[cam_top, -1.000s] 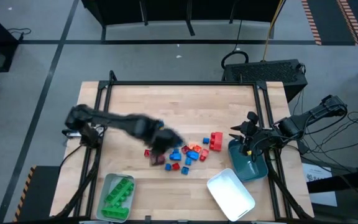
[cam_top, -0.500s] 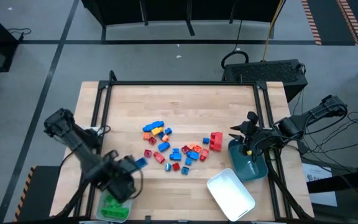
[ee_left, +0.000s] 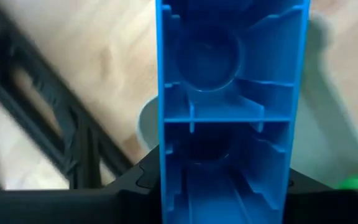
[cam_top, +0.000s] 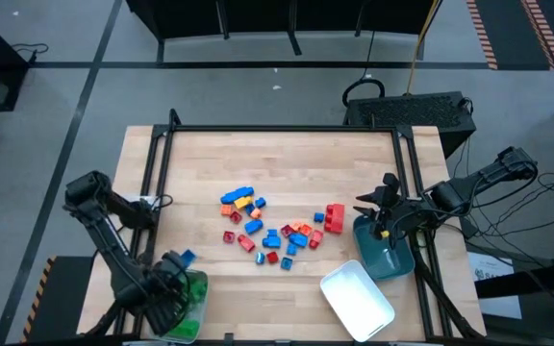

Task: Sort blocks by size
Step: Put the rectangular blue game piece into the gray bin

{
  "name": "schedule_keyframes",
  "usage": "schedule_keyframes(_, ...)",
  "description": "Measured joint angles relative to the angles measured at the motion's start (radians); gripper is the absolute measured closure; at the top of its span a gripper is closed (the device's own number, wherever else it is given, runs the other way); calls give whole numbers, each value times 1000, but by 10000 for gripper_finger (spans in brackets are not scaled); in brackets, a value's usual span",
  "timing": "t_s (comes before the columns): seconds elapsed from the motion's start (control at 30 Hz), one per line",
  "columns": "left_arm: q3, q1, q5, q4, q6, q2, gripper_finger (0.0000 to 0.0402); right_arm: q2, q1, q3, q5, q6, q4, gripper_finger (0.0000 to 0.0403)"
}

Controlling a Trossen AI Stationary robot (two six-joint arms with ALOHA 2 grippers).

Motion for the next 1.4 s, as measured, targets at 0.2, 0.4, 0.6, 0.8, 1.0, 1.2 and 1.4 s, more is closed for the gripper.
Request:
schedule_keyframes(0.2, -4, -3, 13, 145, 116, -1, 262, 0, 0, 0, 1, 0, -1, 284)
schedule_keyframes(0.4, -4, -47, 14, 208, 294, -2, 262, 0, 0, 0, 8, -2, -10, 284)
schedule_keyframes(0.6, -4, -128, -9, 148, 369, -2, 262, 0, 0, 0, 8, -2, -13, 284)
schedule_keyframes(0.8, -3, -155, -115, 146, 481, -2, 262, 0, 0, 0, 8, -1, -11, 284)
schedule_keyframes(1.0, -3, -154, -125, 141, 562, -2, 262, 0, 0, 0, 7, 12, -7, 284)
schedule_keyframes(1.2, -3, -154, -178, 138, 581, -2, 259, 0, 0, 0, 6, 18, -7, 284)
schedule_keyframes(1.4, -3, -147, -178, 129, 581, -3, 184, 0, 0, 0, 3, 18, -8, 284)
